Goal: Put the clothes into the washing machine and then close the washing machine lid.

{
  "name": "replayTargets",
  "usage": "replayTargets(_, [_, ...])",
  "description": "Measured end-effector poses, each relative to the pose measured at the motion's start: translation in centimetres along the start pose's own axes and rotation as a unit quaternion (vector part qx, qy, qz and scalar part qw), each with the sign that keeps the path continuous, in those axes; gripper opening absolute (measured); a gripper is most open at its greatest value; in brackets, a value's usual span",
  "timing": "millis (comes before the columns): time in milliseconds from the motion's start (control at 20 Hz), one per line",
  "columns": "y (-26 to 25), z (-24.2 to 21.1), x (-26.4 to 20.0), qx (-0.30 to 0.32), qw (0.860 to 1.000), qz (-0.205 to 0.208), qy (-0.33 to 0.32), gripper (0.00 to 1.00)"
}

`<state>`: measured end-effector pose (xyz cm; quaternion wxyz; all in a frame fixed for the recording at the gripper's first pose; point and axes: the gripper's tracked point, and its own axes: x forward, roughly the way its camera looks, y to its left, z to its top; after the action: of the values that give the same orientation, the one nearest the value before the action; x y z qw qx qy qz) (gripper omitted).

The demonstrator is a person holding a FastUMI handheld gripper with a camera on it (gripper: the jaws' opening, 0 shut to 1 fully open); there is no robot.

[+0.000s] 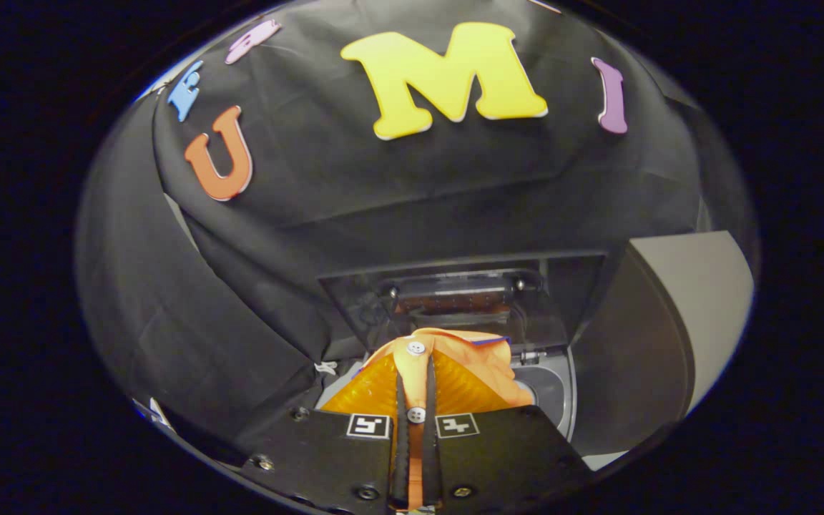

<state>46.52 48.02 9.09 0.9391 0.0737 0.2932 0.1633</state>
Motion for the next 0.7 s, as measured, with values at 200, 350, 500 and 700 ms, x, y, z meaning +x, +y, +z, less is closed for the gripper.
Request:
replayTargets(200, [-1.9, -2.9, 3.8, 0.014, 0.998, -0.025, 0.049, 0.10])
replayTargets(350, [-2.7, -5.1, 6.1, 0.024, 0.995, -0.040, 0.084, 0.10])
replayTargets(500, [-3.5, -7.5, 7.7, 0.048, 0.990, -0.051, 0.124, 0.10])
replayTargets(700, [-4.1, -9.2, 9.1, 0.068, 0.982, -0.069, 0.164, 0.10])
